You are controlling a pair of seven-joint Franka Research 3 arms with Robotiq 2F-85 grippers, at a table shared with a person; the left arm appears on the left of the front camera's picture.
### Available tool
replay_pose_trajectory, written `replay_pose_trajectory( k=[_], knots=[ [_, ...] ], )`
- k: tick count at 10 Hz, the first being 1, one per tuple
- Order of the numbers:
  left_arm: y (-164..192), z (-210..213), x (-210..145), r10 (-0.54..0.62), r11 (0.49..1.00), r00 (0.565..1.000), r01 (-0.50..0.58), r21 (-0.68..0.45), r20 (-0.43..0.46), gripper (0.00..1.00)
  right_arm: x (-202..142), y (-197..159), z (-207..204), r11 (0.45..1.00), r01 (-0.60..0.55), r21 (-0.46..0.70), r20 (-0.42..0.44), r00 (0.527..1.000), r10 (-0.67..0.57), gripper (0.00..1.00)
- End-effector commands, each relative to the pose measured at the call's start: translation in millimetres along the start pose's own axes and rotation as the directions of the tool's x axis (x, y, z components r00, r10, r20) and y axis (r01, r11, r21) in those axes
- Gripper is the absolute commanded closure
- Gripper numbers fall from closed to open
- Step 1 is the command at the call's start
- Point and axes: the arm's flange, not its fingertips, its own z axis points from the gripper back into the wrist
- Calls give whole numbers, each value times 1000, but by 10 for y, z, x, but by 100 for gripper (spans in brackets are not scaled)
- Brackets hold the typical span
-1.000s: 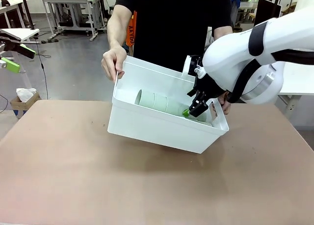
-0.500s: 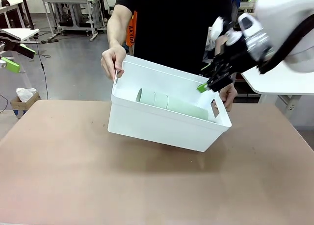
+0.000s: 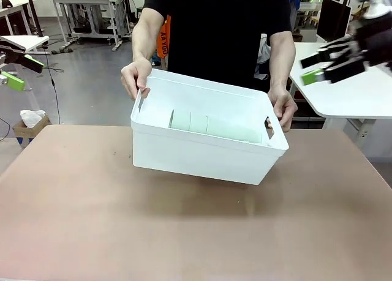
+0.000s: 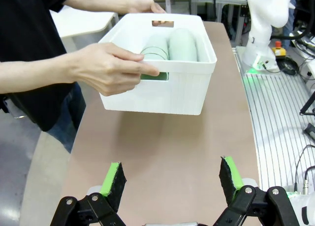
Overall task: Stack the cups and store them in the basket.
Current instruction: Place the stack of Reusable plastic cups into the Pantry Basket.
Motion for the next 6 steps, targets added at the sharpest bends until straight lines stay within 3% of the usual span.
replay_pose_trajectory(
  k=[1, 5, 6],
  knots=[
    [-15, -13, 36, 7, 1000, 1000, -7, 5, 8, 0, -285, -230, 317, 998, 24, 53, 121, 992, -30, 0],
    [-15, -13, 36, 7, 1000, 1000, -7, 5, 8, 0, -816, -496, 748, 999, 15, 40, 178, 984, -21, 0],
    [-15, -13, 36, 7, 1000, 1000, -7, 5, 8, 0, -898, -514, 763, 995, 4, 104, 210, 977, -26, 0]
  ],
)
